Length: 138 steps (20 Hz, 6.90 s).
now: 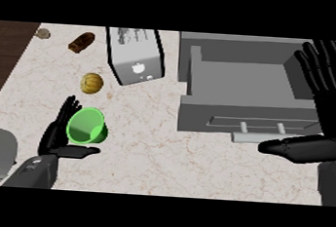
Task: Pick up the cup, place it into the drawer and close the drawer
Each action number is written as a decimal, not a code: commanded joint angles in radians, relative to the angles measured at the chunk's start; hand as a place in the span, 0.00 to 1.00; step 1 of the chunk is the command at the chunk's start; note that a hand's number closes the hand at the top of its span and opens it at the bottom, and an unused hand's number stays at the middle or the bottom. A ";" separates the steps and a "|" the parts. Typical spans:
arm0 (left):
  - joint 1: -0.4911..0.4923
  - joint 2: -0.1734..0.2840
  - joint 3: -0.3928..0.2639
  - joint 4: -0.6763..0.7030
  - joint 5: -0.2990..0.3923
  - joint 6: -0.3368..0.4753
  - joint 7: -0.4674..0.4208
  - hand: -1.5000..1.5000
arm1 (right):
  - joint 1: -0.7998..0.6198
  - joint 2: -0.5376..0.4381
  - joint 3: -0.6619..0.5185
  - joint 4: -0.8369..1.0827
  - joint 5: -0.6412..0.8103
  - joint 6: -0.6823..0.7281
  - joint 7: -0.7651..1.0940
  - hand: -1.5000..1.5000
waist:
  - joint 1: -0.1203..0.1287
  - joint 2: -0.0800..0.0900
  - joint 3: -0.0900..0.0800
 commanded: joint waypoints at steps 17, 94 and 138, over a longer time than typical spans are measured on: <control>-0.022 -0.076 0.005 -0.096 -0.024 0.176 -0.221 1.00 | -0.011 -0.030 -0.024 0.010 -0.011 0.014 0.023 0.00 | -0.002 0.001 0.001; -0.770 -0.267 -0.534 -0.250 0.595 0.500 0.518 0.00 | -0.101 -0.082 0.236 0.115 -0.188 0.413 0.043 1.00 | -0.143 0.023 0.004; -0.364 -0.085 -0.518 -0.541 0.682 0.276 0.456 0.00 | -0.643 -0.216 0.125 1.371 0.532 -0.025 -0.477 1.00 | 0.215 0.029 0.009</control>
